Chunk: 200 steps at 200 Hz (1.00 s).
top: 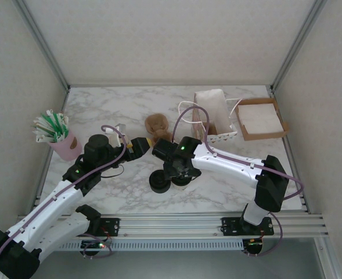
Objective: Pack the takeout coffee
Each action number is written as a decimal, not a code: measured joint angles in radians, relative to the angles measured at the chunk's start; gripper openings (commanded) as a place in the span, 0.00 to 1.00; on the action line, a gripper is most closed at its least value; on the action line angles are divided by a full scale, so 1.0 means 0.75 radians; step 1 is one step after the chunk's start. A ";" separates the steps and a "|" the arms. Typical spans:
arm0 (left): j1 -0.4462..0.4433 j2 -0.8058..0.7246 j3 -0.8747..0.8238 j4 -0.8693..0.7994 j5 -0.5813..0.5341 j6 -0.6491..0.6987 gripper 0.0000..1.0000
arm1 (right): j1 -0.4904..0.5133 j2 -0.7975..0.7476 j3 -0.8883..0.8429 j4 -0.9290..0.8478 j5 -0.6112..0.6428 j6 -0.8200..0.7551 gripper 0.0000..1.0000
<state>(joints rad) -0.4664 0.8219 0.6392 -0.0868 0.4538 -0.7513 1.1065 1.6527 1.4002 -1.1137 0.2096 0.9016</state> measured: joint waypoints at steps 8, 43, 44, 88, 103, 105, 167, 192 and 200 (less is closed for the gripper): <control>0.000 0.000 0.000 0.000 0.000 0.000 1.00 | 0.000 -0.001 0.000 0.000 0.000 -0.001 0.81; 0.000 0.000 0.000 0.001 0.000 0.000 1.00 | 0.000 -0.001 -0.011 0.007 -0.001 -0.001 0.79; 0.000 0.000 0.000 0.001 0.000 0.000 1.00 | 0.000 -0.001 -0.012 0.007 -0.001 -0.001 0.79; 0.000 0.000 0.000 0.001 0.001 0.000 1.00 | 0.000 -0.002 -0.024 0.014 -0.001 -0.006 0.74; 0.000 0.000 0.000 0.001 0.005 -0.001 1.00 | 0.000 -0.005 -0.025 0.013 -0.001 -0.006 0.72; -0.001 0.000 0.000 0.001 0.005 -0.001 1.00 | 0.000 -0.005 -0.025 0.013 -0.001 -0.007 0.72; 0.000 -0.001 0.000 0.001 0.005 0.000 1.00 | 0.003 -0.054 -0.022 -0.013 0.009 -0.042 0.70; 0.000 -0.001 0.000 0.001 0.005 0.000 1.00 | 0.019 -0.096 0.017 -0.052 0.010 -0.077 0.69; 0.000 -0.001 0.001 0.001 0.005 0.000 1.00 | 0.025 -0.115 0.041 -0.066 0.010 -0.092 0.69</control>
<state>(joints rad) -0.4664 0.8215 0.6395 -0.0864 0.4572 -0.7513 1.1255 1.5665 1.4307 -1.1633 0.2169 0.8330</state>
